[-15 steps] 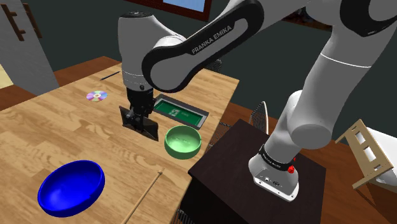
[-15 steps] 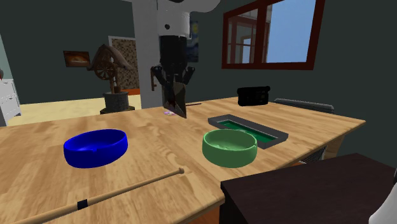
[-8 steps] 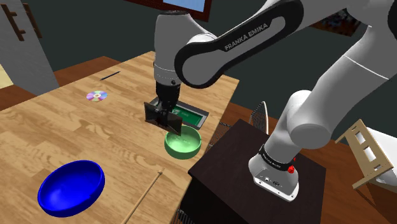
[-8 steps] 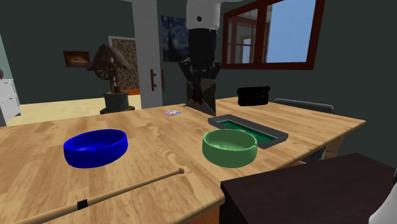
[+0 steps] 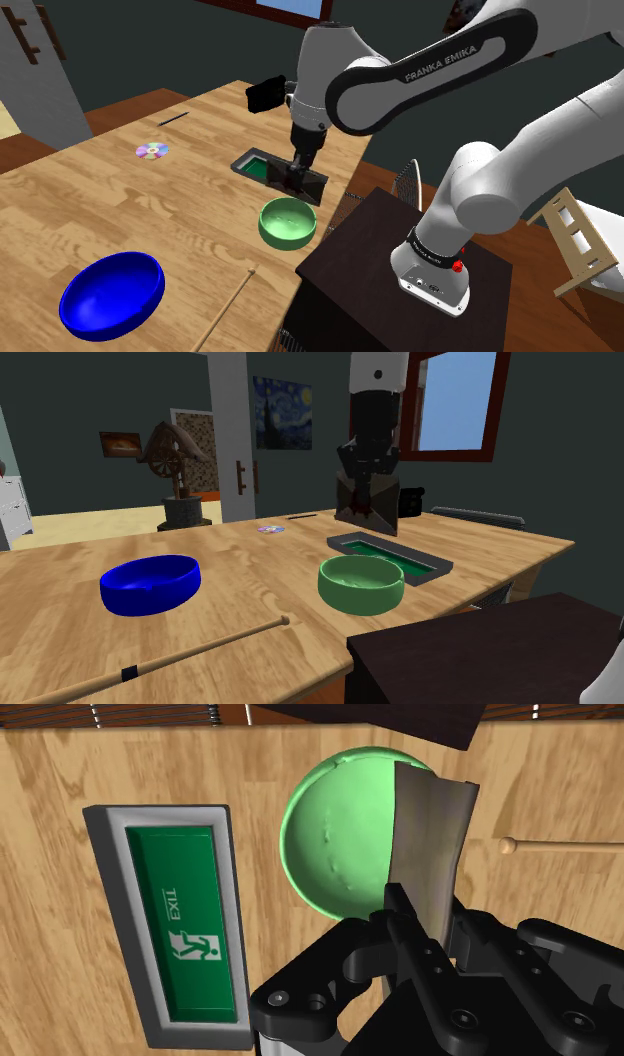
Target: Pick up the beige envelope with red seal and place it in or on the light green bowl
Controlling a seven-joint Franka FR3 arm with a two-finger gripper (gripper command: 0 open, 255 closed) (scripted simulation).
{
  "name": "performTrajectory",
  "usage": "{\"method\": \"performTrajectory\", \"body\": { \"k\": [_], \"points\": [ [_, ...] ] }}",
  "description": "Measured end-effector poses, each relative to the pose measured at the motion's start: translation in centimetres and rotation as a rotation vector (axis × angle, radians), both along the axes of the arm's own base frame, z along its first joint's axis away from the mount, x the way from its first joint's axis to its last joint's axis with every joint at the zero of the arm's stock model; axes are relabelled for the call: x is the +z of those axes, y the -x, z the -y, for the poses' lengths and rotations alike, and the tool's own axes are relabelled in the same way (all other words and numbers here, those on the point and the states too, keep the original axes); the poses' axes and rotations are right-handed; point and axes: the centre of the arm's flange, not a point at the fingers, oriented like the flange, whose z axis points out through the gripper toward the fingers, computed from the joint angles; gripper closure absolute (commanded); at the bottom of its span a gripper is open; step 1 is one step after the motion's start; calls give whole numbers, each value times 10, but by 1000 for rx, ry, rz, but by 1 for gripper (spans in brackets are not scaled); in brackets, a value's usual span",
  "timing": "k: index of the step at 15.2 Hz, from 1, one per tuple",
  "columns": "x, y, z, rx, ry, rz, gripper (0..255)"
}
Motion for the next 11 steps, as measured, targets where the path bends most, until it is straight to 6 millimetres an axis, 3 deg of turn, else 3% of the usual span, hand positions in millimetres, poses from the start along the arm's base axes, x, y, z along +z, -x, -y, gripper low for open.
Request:
{"method": "performTrajectory", "body": {
  "k": [11],
  "points": [
    [-55,3,5,1,0,-1,255]
  ]
}}
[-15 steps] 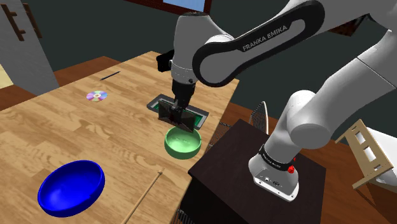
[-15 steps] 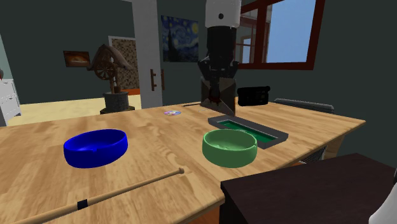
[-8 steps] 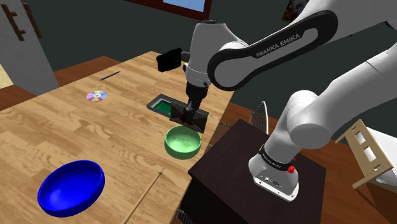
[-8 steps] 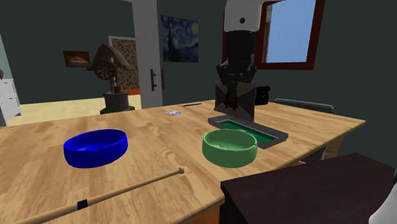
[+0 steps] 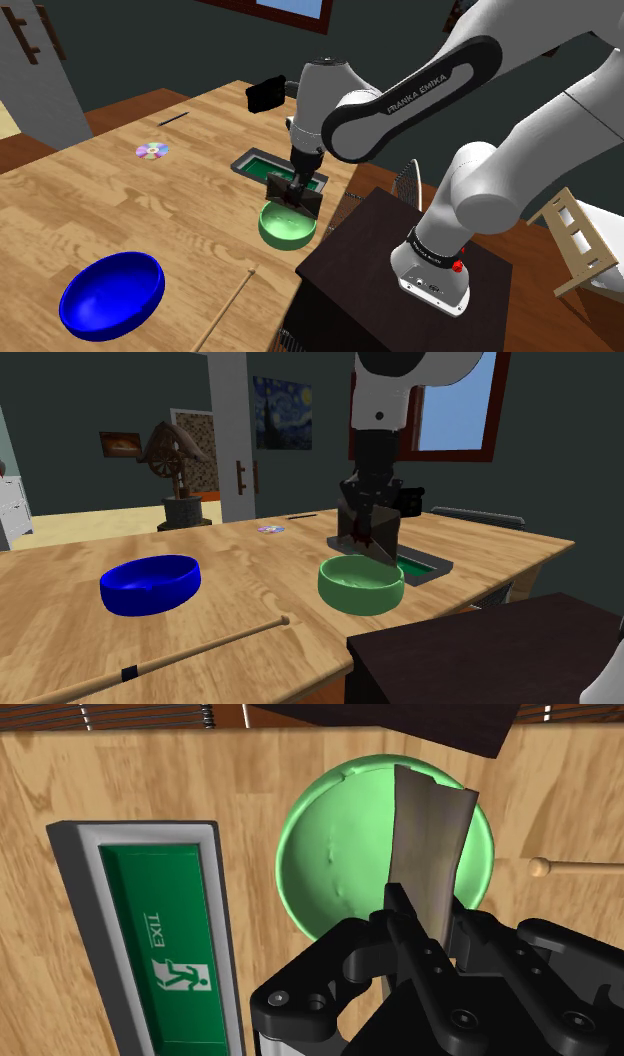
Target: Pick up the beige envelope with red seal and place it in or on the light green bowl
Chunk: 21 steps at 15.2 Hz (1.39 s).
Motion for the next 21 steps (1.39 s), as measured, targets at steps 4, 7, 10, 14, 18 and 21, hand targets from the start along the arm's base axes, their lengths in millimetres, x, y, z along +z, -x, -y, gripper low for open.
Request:
{"method": "performTrajectory", "body": {
  "k": [4,7,10,14,18,21],
  "points": [
    [-21,-2,0,0,0,0,255],
    [-28,0,1,0,-1,1,255],
    [-27,0,1,0,-1,3,255],
    [-28,0,0,0,-1,2,0],
    [-28,0,0,0,-1,1,0],
    [1,1,1,0,-2,4,0]
  ]
}}
